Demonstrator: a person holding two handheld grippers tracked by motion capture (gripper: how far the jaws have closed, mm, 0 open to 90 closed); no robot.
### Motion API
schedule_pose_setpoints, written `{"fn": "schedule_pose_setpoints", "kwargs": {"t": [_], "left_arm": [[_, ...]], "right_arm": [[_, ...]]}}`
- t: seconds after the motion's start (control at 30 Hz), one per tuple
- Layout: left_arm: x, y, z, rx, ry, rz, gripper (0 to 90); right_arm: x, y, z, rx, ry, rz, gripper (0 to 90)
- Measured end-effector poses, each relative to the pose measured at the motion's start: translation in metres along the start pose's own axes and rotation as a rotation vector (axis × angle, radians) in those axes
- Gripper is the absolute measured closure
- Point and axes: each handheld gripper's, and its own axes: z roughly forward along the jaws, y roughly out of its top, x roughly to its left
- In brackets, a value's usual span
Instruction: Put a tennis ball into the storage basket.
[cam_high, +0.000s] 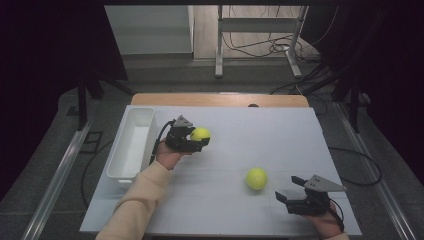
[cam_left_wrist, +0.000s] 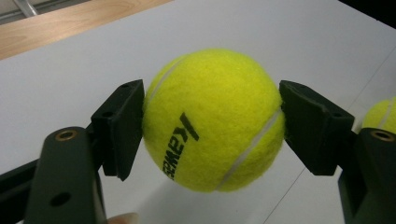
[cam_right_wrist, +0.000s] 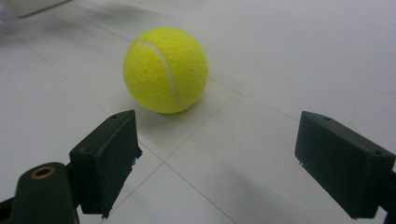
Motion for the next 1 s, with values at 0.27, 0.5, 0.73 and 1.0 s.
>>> {"fn": "schedule_pose_setpoints", "kwargs": {"t": [0.27,0.5,0.73,1.0], "left_arm": [[0.001,-0.003,-0.007,-0.015,0.000,-0.002,27.1],[0.000,-0.004,-0.013,-0.020,-0.001,0.000,27.2],[0.000,-0.002,-0.018,-0.027,-0.005,-0.002,27.2],[-0.002,0.002,-0.024,-0.031,0.001,0.009,27.2]], "right_arm": [[0.000,0.000,0.000,0.001,-0.001,0.002,14.1],[0.000,0.000,0.000,0.001,-0.002,0.001,14.2],[0.000,0.000,0.000,0.001,-0.002,0.000,14.2],[0.000,0.000,0.000,-0.001,-0.001,-0.001,14.2]]}}
